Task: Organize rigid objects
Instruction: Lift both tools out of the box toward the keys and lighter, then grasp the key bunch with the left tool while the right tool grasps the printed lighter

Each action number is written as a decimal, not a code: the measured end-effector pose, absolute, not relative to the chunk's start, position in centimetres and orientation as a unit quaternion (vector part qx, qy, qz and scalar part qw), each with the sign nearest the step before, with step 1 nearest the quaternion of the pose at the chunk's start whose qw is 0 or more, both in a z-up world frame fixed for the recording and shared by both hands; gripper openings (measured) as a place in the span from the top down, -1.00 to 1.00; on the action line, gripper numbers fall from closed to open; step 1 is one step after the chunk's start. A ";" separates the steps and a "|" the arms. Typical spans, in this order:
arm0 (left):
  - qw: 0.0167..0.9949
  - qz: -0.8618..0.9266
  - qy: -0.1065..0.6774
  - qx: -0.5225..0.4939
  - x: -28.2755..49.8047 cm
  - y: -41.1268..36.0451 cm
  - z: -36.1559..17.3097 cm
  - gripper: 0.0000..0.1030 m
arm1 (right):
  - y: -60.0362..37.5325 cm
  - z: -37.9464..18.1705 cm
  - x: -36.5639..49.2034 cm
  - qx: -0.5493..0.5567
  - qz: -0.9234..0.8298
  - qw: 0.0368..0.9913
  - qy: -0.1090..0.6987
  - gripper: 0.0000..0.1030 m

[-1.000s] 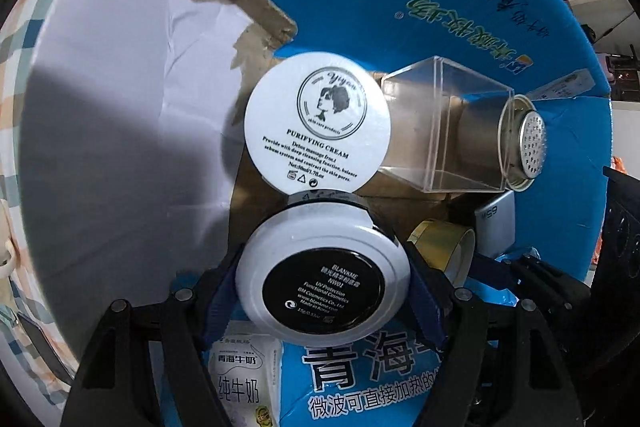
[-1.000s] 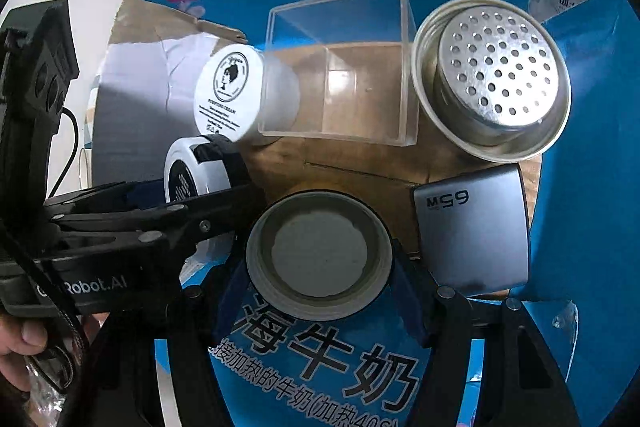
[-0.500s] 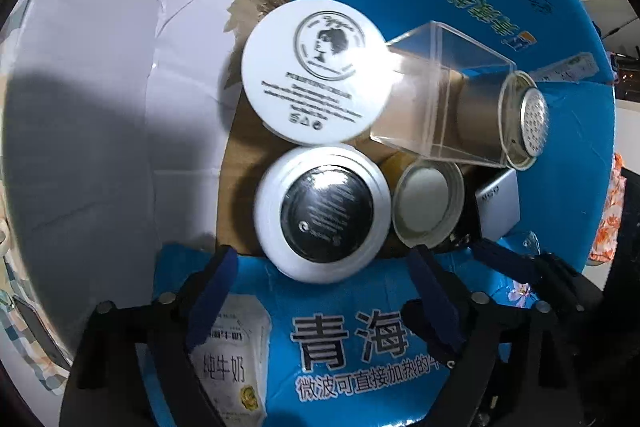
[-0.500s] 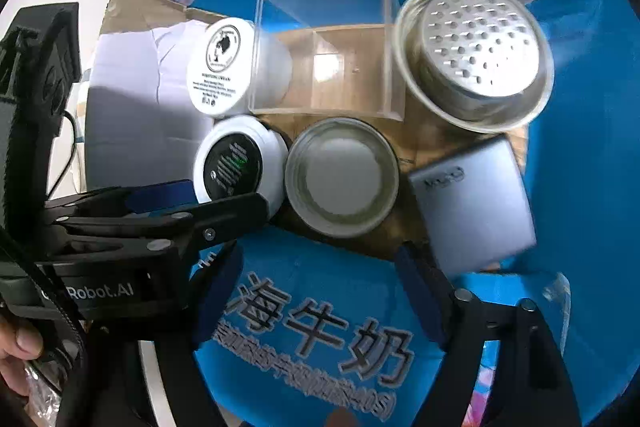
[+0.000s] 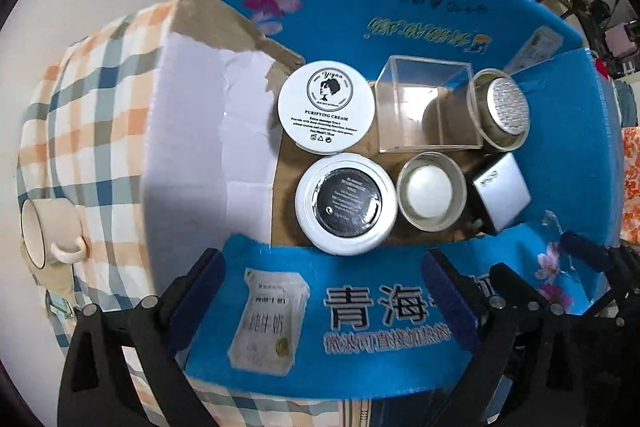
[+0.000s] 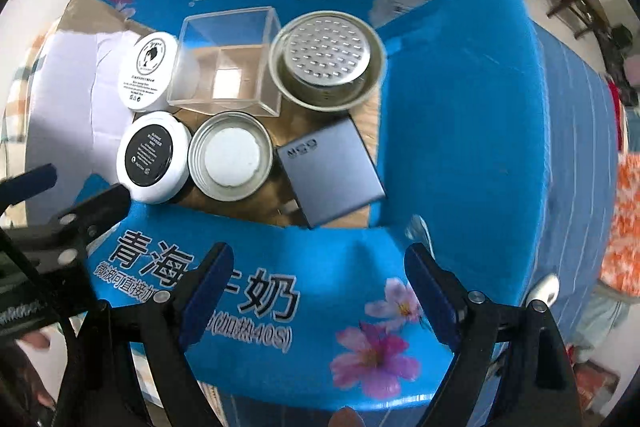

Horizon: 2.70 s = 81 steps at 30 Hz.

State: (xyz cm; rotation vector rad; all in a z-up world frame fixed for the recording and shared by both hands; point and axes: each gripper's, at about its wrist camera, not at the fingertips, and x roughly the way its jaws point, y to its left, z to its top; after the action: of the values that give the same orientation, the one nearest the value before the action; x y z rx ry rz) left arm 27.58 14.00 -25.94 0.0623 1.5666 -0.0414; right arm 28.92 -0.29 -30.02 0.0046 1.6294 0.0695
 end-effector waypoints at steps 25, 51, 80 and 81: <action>0.807 -0.023 0.590 0.005 20.1 14.8 -12.2 -0.94 | -3.0 -13.1 18.4 0.025 0.060 0.772 0.632 -0.74; 0.787 -0.140 0.597 0.066 16.6 -5.3 -18.1 -0.94 | -29.4 -21.8 11.0 0.039 -0.114 0.688 0.716 -0.74; 0.658 -0.213 0.703 0.169 12.7 -25.6 -35.3 -0.94 | -40.7 -31.5 7.4 0.111 -0.134 0.646 0.743 0.25; 0.654 -0.214 0.704 0.174 12.6 -26.1 -35.8 -0.94 | -41.5 -31.1 7.1 0.143 -0.137 0.649 0.734 0.16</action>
State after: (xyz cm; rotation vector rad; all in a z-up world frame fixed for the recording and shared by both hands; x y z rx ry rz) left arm 12.58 -26.08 -35.81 0.3951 1.5975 -0.4848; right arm 7.07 -41.47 -31.11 0.3244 1.6684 -0.3116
